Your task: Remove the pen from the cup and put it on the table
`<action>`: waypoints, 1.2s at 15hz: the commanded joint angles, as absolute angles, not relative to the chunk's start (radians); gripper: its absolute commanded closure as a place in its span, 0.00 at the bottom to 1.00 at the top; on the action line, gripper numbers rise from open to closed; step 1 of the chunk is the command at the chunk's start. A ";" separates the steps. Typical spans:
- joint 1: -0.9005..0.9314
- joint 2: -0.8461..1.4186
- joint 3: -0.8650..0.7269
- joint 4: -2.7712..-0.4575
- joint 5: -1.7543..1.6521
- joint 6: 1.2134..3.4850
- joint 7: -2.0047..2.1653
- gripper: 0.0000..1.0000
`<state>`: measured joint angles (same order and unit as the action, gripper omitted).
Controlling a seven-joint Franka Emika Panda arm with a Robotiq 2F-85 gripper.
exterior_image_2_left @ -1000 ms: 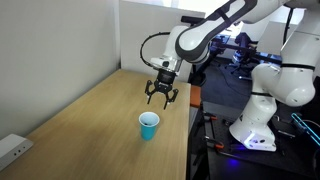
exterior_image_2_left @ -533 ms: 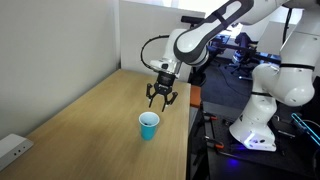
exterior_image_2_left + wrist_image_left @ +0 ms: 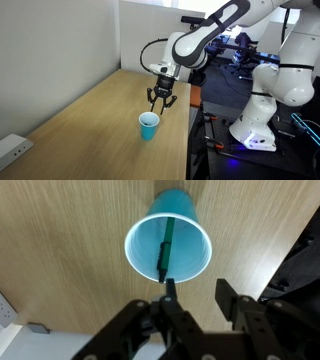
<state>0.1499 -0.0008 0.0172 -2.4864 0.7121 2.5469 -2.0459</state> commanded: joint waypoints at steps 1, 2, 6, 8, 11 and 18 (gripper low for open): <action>0.128 0.048 0.049 -2.453 0.739 2.585 -2.064 0.55; 0.126 0.059 0.052 -2.445 0.738 2.587 -2.063 0.55; 0.110 0.106 0.070 -2.408 0.736 2.598 -2.069 0.54; 0.100 0.135 0.079 -2.385 0.733 2.610 -2.065 0.55; 0.086 0.176 0.095 -2.354 0.722 2.624 -2.059 0.57; 0.050 0.234 0.137 -2.329 0.728 2.637 -2.066 0.60</action>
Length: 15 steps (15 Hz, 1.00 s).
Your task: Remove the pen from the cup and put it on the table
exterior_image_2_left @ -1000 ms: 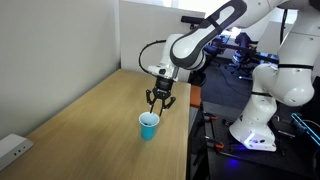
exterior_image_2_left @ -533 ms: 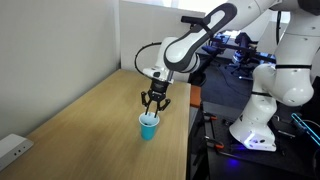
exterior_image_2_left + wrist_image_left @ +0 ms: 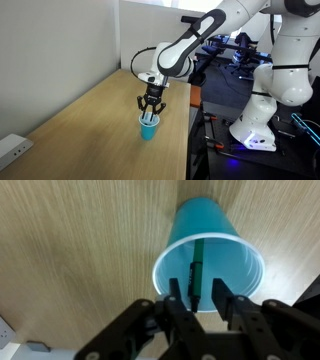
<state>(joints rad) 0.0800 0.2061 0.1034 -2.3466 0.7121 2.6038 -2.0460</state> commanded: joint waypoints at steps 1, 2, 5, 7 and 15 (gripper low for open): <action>0.046 0.240 0.142 -2.327 0.726 2.635 -2.062 0.60; 0.041 0.247 0.147 -2.324 0.728 2.635 -2.065 0.61; 0.028 0.264 0.160 -2.318 0.731 2.630 -2.068 0.63; 0.019 0.274 0.168 -2.314 0.732 2.629 -2.069 0.63; -0.008 0.305 0.191 -2.293 0.736 2.625 -2.075 0.69</action>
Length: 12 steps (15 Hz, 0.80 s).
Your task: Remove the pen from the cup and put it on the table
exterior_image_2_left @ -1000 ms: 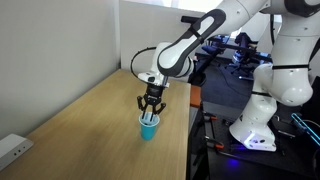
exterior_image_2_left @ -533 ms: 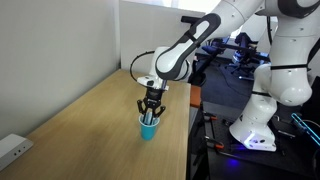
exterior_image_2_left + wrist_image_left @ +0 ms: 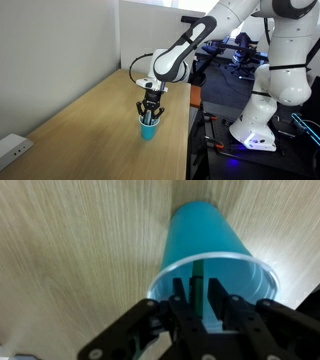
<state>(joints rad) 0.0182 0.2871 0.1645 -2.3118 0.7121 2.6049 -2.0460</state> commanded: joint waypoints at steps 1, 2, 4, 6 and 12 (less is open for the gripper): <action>-0.009 0.308 0.194 -2.291 0.735 2.625 -2.073 0.70; -0.012 0.309 0.197 -2.289 0.735 2.624 -2.075 0.70; -0.016 0.312 0.200 -2.285 0.735 2.624 -2.076 0.70; -0.018 0.314 0.203 -2.281 0.735 2.623 -2.077 0.71; -0.027 0.325 0.211 -2.272 0.736 2.618 -2.080 0.85</action>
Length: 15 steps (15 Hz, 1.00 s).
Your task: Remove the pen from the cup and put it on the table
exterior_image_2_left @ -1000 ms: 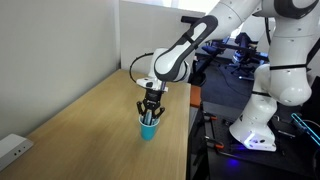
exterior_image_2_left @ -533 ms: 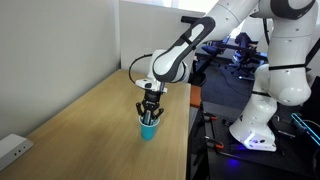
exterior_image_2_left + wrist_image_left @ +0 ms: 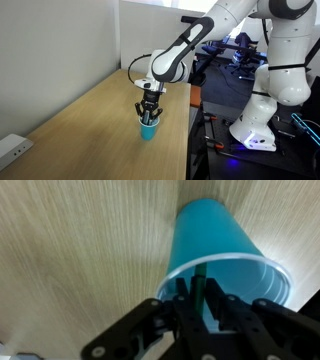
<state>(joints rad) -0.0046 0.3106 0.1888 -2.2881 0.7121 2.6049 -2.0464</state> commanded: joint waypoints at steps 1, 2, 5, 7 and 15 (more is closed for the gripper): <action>-0.029 0.326 0.213 -2.271 0.736 2.617 -2.081 0.92; -0.030 0.327 0.214 -2.271 0.737 2.617 -2.082 0.95; -0.033 0.325 0.217 -2.272 0.738 2.619 -2.082 0.96; -0.035 0.319 0.219 -2.278 0.741 2.622 -2.083 0.96; -0.039 0.279 0.225 -2.306 0.774 2.627 -2.078 0.96</action>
